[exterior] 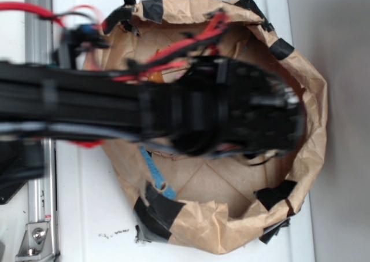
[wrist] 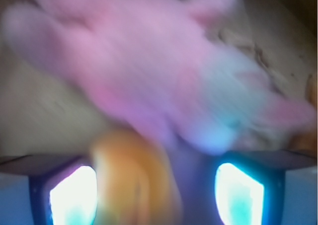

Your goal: Grab the yellow duck.

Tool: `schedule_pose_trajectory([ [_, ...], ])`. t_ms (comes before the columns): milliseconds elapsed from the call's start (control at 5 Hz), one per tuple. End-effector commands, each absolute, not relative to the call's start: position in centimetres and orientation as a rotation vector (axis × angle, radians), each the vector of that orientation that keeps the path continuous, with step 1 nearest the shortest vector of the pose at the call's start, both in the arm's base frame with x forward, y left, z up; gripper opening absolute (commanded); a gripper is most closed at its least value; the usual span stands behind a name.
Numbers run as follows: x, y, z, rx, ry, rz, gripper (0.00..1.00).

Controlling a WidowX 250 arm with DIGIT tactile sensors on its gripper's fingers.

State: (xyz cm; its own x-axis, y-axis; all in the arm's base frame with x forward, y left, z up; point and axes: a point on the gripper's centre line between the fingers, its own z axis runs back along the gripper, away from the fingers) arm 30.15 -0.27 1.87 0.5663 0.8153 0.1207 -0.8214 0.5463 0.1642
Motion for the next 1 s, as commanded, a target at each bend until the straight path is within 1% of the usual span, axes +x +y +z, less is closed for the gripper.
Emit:
schedule_pose_trajectory([
  [0,29.4,0.3,0.8,0.251,-0.033,0.960,0.99],
  [200,28.8,0.6,1.2,0.232,-0.019,0.983,1.00],
  [400,27.6,0.9,2.6,0.180,-0.042,1.005,1.00],
  [600,26.9,1.3,2.0,0.096,0.001,1.016,1.00],
  [800,26.1,0.5,0.5,0.031,0.000,1.026,1.00],
])
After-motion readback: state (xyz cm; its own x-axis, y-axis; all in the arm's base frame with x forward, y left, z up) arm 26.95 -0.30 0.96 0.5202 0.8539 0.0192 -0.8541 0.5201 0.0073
